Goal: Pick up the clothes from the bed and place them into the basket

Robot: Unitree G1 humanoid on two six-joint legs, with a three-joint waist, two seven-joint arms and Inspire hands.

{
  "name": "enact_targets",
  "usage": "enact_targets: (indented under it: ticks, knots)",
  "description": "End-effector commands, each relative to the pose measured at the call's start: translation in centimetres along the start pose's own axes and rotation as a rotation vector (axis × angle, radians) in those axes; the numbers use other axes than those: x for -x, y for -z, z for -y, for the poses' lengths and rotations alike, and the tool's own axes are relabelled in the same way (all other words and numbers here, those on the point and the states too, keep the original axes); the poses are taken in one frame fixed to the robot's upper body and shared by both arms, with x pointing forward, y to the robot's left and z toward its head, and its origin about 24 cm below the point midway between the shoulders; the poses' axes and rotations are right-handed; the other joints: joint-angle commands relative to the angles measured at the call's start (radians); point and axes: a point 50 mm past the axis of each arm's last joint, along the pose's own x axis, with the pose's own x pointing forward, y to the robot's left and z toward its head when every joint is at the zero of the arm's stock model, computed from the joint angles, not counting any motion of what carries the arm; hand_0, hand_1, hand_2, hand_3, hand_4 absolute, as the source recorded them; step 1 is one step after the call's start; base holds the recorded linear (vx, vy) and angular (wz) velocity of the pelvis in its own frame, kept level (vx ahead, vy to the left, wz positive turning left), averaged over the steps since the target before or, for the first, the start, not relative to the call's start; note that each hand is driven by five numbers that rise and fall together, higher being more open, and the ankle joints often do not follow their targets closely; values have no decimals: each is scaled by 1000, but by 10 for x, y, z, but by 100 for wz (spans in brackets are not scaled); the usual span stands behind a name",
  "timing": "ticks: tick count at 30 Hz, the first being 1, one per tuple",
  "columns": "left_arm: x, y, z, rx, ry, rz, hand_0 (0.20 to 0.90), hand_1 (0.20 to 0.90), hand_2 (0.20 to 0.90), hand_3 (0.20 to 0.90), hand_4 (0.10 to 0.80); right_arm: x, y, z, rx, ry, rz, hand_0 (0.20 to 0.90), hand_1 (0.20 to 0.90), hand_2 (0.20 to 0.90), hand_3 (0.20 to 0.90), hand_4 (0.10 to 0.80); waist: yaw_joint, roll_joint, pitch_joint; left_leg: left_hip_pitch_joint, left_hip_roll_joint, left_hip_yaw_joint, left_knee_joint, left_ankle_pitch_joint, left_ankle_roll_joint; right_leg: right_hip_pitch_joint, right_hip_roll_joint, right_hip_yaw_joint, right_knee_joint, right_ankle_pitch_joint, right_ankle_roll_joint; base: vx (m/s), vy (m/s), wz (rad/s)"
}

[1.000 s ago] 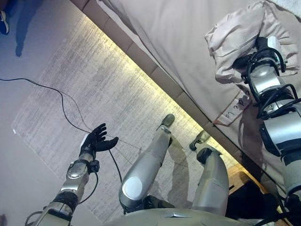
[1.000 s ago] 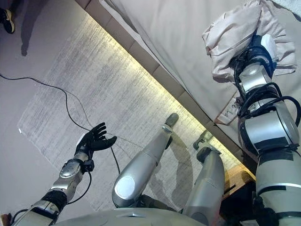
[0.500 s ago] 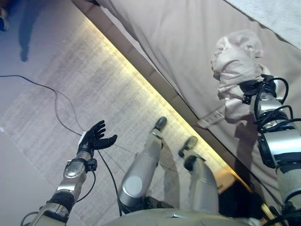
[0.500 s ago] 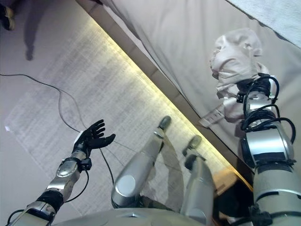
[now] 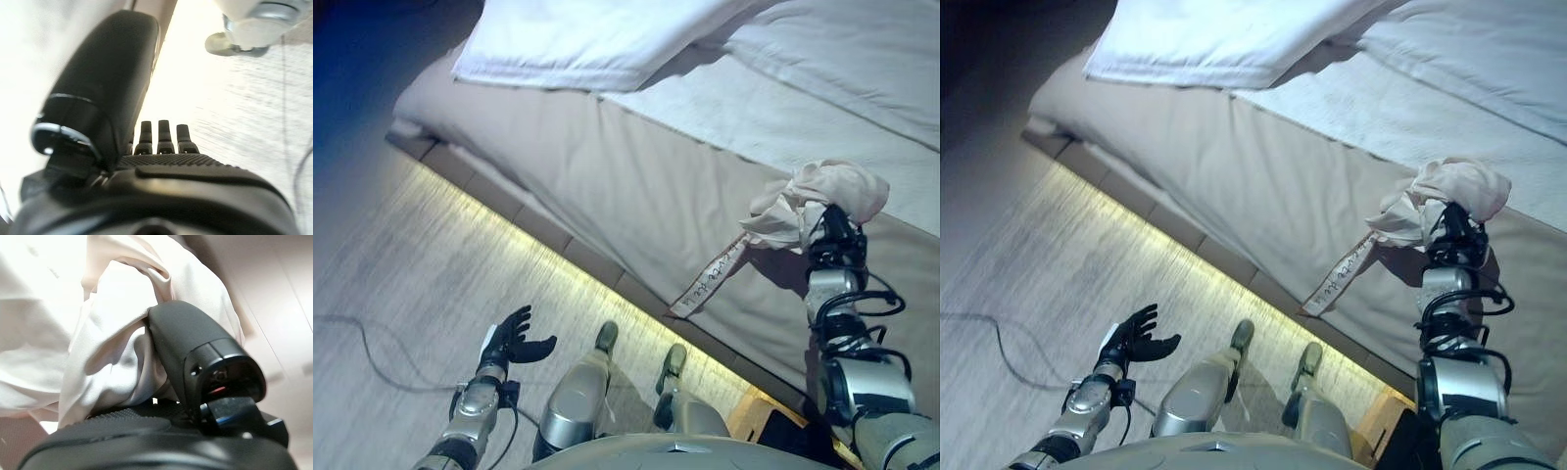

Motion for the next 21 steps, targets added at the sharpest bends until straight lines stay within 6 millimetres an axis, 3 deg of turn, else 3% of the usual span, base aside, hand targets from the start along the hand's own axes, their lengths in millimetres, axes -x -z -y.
enact_targets:
  ticks: [1, 6, 10, 16, 21]
  knots:
    - [10, 15, 0, -47, -15, -6, 900, 900, 900, 900, 800, 7, -61, 1, -85, -84, 320, 300, 300, 300, 200, 100, -75, 45, -124, 80, 54, 13, -158, -29, 12, 15, -16, 21, 48, 31, 90, -41, 105, -40]
    - [10, 17, -3, -71, -16, -24, 900, 900, 900, 900, 800, 26, -71, 10, -9, -80, 430, 300, 300, 300, 200, 100, -129, 50, -153, 117, 50, 57, -161, -50, 27, -5, -35, 58, 79, 70, 102, -93, 73, -48]
    - [3, 5, -2, -82, -7, -1, 900, 900, 900, 900, 800, 51, -97, -4, 278, -67, 707, 300, 300, 300, 200, 100, -182, 49, -167, 144, 48, 83, -160, -67, 37, -6, -39, 97, 82, 86, 109, -137, 56, -48]
    - [-3, -4, 4, -95, 21, 13, 900, 900, 900, 900, 800, 71, -114, -8, 410, -47, 883, 300, 300, 300, 200, 100, -229, 37, -174, 169, 45, 107, -155, -85, 48, -13, -39, 131, 103, 101, 115, -68, 46, -24]
    - [-6, -8, 10, -116, 59, 6, 900, 900, 900, 900, 800, 87, -138, 2, 487, 169, 1115, 300, 300, 300, 200, 100, -271, 28, -169, 188, 46, 135, -154, -104, 55, -43, -47, 151, 106, 129, 129, -36, 18, -30]
